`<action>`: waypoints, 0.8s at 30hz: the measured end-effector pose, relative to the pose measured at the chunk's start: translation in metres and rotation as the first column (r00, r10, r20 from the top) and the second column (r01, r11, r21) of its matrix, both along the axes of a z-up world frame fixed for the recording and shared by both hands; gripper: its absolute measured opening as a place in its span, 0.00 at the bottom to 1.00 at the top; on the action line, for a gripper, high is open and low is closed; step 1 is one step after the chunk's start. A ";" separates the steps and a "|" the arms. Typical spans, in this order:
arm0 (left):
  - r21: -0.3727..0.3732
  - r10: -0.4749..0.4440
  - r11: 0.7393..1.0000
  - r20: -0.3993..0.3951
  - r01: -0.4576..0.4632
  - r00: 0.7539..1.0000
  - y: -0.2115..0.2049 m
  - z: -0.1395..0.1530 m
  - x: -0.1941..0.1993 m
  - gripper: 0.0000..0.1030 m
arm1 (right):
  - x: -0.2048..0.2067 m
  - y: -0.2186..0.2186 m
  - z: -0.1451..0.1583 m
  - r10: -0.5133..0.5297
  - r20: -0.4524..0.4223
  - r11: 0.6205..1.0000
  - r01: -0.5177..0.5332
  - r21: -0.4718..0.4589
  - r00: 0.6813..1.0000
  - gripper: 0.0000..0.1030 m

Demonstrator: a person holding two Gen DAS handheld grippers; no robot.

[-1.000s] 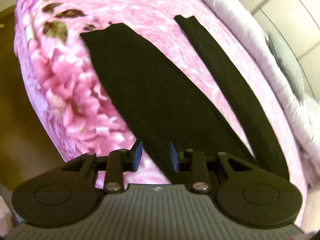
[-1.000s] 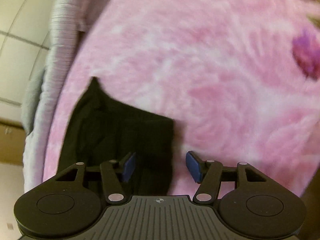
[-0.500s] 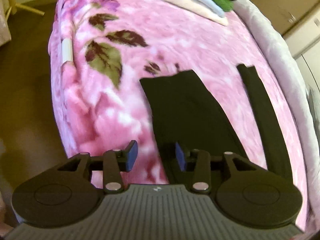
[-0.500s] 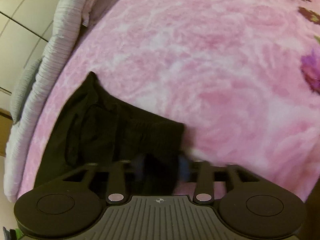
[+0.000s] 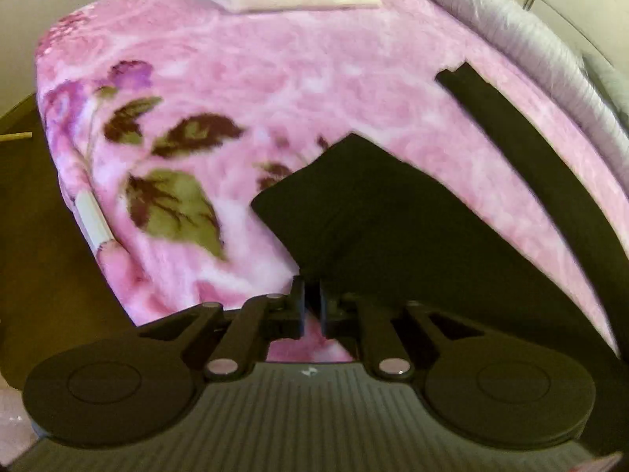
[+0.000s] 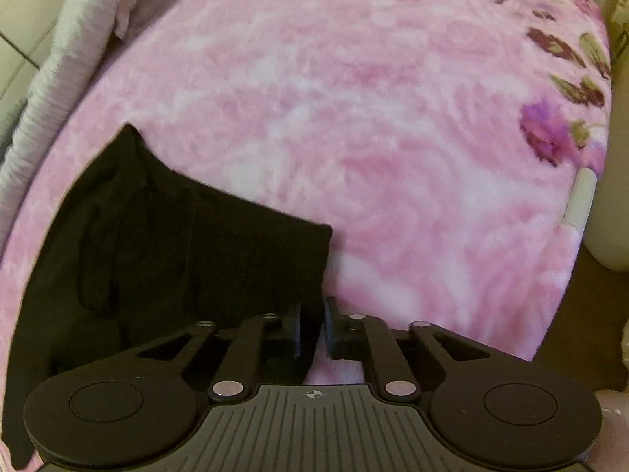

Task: Fold clothes
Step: 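Release the black trousers with both grippers and lay them flat on the bed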

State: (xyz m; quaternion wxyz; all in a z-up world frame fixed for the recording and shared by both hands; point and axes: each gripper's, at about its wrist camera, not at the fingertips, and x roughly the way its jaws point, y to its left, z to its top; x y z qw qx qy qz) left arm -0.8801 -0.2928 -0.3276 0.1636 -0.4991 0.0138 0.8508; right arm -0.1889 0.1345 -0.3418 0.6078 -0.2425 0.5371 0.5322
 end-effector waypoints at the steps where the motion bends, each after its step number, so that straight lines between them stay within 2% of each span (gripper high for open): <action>1: -0.027 0.011 1.000 -0.023 -0.011 1.000 0.001 0.008 0.003 0.15 | 0.000 -0.001 0.003 -0.001 0.011 1.000 0.001 0.004 1.000 0.28; 2: -0.064 0.043 0.997 -0.056 -0.046 0.998 -0.001 0.017 0.005 0.15 | 0.001 -0.002 0.006 -0.002 0.023 1.000 0.001 0.007 1.000 0.33; 4: -0.111 0.123 0.985 -0.087 -0.133 0.989 -0.009 0.030 0.009 0.14 | 0.005 -0.006 0.018 -0.012 0.071 1.000 0.012 0.007 0.997 0.52; 6: -0.130 0.168 0.976 -0.068 -0.176 0.983 -0.013 0.048 0.019 0.14 | 0.011 -0.011 0.029 -0.029 0.129 0.999 0.031 -0.012 0.991 0.53; 8: -0.130 0.110 0.985 -0.024 -0.112 0.994 -0.003 0.069 0.043 0.16 | 0.013 -0.016 0.043 0.021 0.137 1.000 -0.021 0.000 0.990 0.53; 10: -0.133 0.005 0.991 0.016 -0.002 1.000 0.015 0.091 0.078 0.20 | 0.007 -0.024 0.059 0.120 0.071 0.992 -0.122 0.024 0.990 0.53; 12: -0.127 -0.111 0.985 0.061 0.118 0.992 0.034 0.109 0.124 0.24 | -0.003 -0.033 0.077 0.240 -0.012 0.970 -0.240 0.027 0.971 0.53; 15: -0.097 -0.254 0.960 0.109 0.264 0.961 0.058 0.132 0.196 0.26 | -0.025 -0.051 0.107 0.411 -0.110 0.912 -0.409 0.042 0.905 0.52; 17: -0.096 -0.332 0.934 0.115 0.344 0.936 0.070 0.149 0.241 0.26 | -0.043 -0.064 0.130 0.524 -0.112 0.852 -0.520 0.059 0.845 0.52; 20: -0.132 -0.436 0.888 0.064 0.441 0.897 0.084 0.178 0.299 0.27 | -0.062 -0.085 0.166 0.647 -0.097 0.762 -0.638 0.114 0.756 0.53; 22: -0.152 -0.482 0.864 0.032 0.481 0.876 0.086 0.195 0.327 0.29 | -0.070 -0.099 0.188 0.709 -0.040 0.701 -0.697 0.152 0.705 0.53; 24: -0.172 -0.502 0.851 0.004 0.496 0.865 0.084 0.208 0.348 0.29 | -0.078 -0.112 0.204 0.756 0.062 0.636 -0.753 0.168 0.652 0.53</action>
